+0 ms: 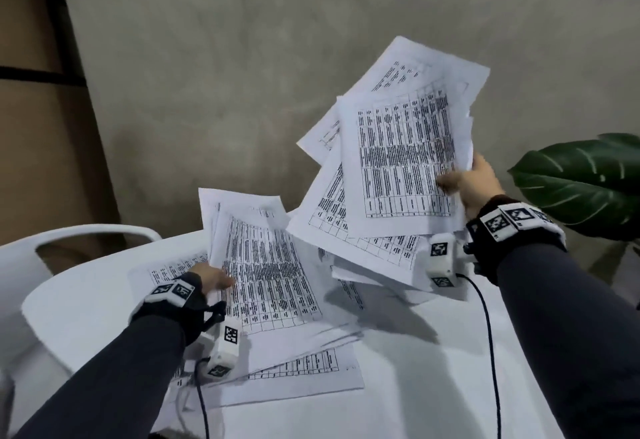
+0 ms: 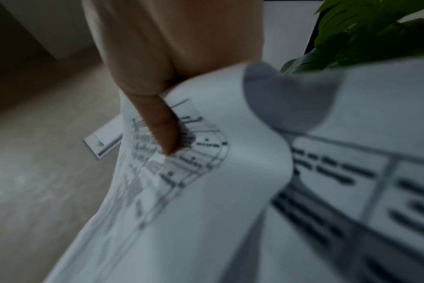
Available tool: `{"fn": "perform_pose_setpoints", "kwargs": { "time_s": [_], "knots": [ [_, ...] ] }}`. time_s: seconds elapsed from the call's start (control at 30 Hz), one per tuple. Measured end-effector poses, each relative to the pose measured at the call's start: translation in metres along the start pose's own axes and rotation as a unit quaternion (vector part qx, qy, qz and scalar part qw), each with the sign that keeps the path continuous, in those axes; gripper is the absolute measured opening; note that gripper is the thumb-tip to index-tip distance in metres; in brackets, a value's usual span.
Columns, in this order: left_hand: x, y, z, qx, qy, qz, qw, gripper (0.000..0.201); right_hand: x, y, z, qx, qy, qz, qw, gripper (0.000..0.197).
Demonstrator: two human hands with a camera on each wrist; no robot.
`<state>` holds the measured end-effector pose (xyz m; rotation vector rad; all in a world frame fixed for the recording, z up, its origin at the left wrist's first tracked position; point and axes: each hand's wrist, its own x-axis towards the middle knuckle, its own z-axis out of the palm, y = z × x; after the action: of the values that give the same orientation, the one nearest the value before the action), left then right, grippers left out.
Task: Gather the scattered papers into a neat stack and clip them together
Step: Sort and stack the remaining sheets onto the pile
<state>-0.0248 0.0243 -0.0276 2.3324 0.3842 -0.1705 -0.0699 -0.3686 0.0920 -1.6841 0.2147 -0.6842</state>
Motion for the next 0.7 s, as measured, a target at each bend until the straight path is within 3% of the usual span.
{"fn": "perform_pose_setpoints", "kwargs": {
  "time_s": [0.07, 0.13, 0.17, 0.2, 0.3, 0.33, 0.4, 0.5, 0.57, 0.6, 0.7],
  "knots": [
    [-0.001, 0.001, -0.005, -0.045, -0.006, 0.005, 0.999, 0.04, -0.003, -0.006, 0.0, -0.015, -0.077, 0.024, 0.997, 0.042],
    [-0.006, 0.001, -0.008, -0.098, -0.033, 0.013, 0.995, 0.017, -0.011, -0.005, 0.004, -0.096, -0.166, 0.04, 0.981, 0.028],
    [-0.007, -0.002, -0.007, -0.121, -0.056, 0.006, 0.991, 0.015, -0.015, 0.001, 0.008, -0.149, -0.204, 0.046, 0.966, 0.017],
    [-0.009, -0.004, -0.006, -0.148, -0.078, -0.001, 0.986, 0.02, -0.023, 0.007, 0.012, -0.198, -0.248, 0.062, 0.946, 0.009],
    [-0.013, -0.018, 0.004, -0.184, -0.075, 0.0, 0.98, 0.018, -0.036, 0.046, 0.029, -0.302, -0.353, 0.125, 0.877, 0.016],
    [-0.012, -0.021, 0.007, -0.211, -0.064, 0.002, 0.975, 0.042, -0.037, 0.058, 0.036, -0.345, -0.367, 0.126, 0.855, 0.025],
    [-0.007, -0.029, 0.014, -0.281, -0.087, 0.014, 0.956, 0.088, -0.036, 0.079, 0.051, -0.403, -0.37, 0.113, 0.829, 0.04],
    [-0.009, -0.031, 0.019, -0.252, -0.117, 0.044, 0.96, 0.115, -0.048, 0.085, 0.066, -0.427, -0.365, 0.096, 0.822, 0.034],
    [-0.019, -0.026, 0.018, -0.106, -0.13, 0.042, 0.985, 0.092, -0.052, 0.084, 0.072, -0.399, -0.366, 0.11, 0.834, 0.037],
    [-0.015, -0.027, 0.02, -0.025, -0.103, 0.025, 0.994, 0.076, -0.052, 0.084, 0.072, -0.392, -0.356, 0.112, 0.841, 0.04],
    [-0.012, -0.031, 0.019, 0.11, -0.064, 0.03, 0.991, 0.063, -0.046, 0.081, 0.07, -0.429, -0.231, 0.109, 0.867, 0.054]
  ]
}}
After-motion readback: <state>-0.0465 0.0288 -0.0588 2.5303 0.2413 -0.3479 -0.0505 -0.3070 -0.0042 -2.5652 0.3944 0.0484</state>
